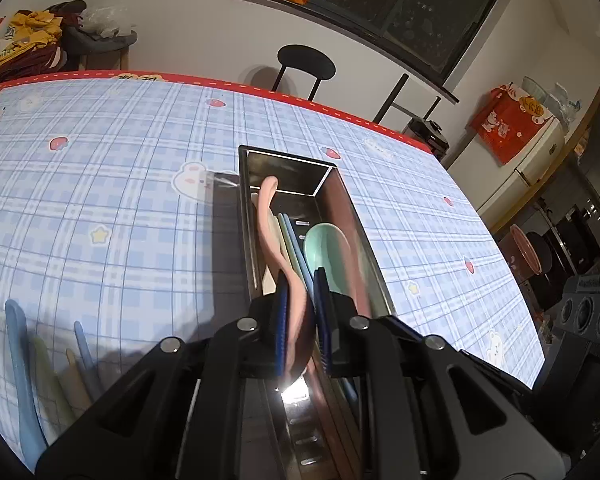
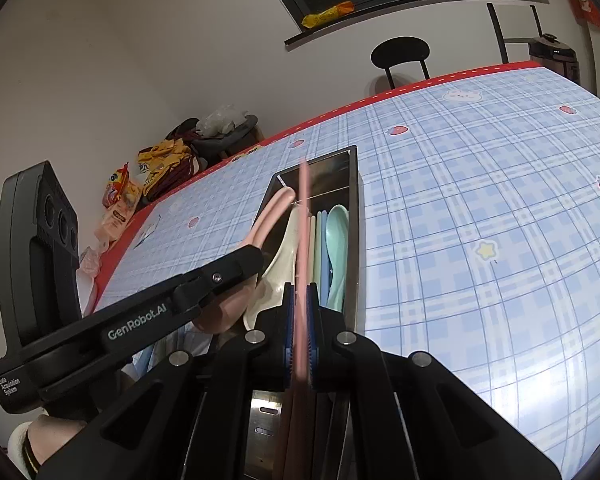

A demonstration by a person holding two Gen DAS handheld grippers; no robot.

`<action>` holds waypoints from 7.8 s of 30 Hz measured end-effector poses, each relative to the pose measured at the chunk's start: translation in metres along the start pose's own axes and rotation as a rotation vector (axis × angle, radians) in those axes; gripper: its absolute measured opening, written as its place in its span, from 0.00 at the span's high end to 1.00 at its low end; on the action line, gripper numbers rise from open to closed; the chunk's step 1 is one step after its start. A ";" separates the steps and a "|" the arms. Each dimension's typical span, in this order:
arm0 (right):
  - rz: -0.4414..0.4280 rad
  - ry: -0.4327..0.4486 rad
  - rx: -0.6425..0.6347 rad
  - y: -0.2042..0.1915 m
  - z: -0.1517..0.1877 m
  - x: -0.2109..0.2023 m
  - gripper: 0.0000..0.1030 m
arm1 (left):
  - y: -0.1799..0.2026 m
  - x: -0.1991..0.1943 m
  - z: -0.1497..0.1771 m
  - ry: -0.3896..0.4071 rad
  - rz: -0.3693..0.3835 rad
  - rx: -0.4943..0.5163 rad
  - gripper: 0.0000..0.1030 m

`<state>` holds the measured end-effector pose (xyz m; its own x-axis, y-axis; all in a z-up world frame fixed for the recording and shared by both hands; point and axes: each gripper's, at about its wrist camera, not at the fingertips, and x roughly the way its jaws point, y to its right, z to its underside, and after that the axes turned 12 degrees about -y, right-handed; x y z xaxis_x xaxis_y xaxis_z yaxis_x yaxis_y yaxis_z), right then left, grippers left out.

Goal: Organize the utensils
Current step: 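Lower both utensils into the basket and open both tools, then move both tools back to the remaining utensils, then grasp a blue chopstick with the right tool while the left tool grasps the blue spoon, then lift the blue chopstick and blue spoon and carry them over the basket, then lower both utensils into the basket and open both tools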

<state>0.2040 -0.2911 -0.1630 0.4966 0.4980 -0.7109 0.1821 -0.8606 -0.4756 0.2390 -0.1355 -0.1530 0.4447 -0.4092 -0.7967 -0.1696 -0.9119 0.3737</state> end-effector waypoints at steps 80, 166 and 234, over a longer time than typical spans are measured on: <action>0.176 -0.243 -0.512 -0.140 0.121 0.027 0.92 | -0.146 -0.124 0.142 0.022 -0.005 -0.006 0.68; 0.077 -0.167 -0.470 -0.134 0.119 0.006 0.94 | -0.138 -0.137 0.139 0.153 -0.057 -0.024 0.92; -0.084 0.006 0.021 0.001 0.030 -0.010 0.93 | -0.009 -0.045 0.014 0.056 0.023 0.016 0.80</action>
<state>0.1739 -0.2938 -0.1721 0.4853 0.5675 -0.6651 0.2058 -0.8135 -0.5440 0.2079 -0.1096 -0.1269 0.4891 -0.4277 -0.7601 -0.1939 -0.9030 0.3834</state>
